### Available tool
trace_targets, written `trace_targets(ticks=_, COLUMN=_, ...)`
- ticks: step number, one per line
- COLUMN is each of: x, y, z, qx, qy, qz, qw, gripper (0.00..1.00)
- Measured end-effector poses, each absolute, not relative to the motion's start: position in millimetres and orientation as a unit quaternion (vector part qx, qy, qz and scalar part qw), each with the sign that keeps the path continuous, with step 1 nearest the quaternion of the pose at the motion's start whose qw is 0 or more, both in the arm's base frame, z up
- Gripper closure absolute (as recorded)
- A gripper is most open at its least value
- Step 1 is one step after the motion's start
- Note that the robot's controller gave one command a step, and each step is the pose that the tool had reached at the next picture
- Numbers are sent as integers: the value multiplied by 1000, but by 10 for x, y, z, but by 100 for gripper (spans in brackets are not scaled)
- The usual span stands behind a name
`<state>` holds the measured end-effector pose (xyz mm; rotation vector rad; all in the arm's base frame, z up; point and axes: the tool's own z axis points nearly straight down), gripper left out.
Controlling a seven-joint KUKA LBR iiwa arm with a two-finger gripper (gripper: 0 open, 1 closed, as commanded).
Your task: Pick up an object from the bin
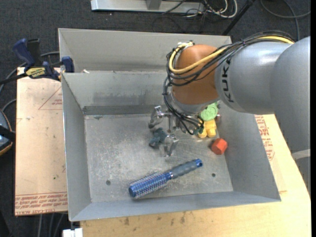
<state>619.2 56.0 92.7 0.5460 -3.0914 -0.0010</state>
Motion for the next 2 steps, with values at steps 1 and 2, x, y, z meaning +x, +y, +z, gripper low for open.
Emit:
trace_targets(ticks=1, x=6203, y=569, z=943, qx=174, qy=-985, qz=-1, qw=-1, gripper=100)
trace_targets(ticks=2, x=6474, y=594, z=2713, qx=164, qy=-986, qz=0, qw=-7, gripper=100)
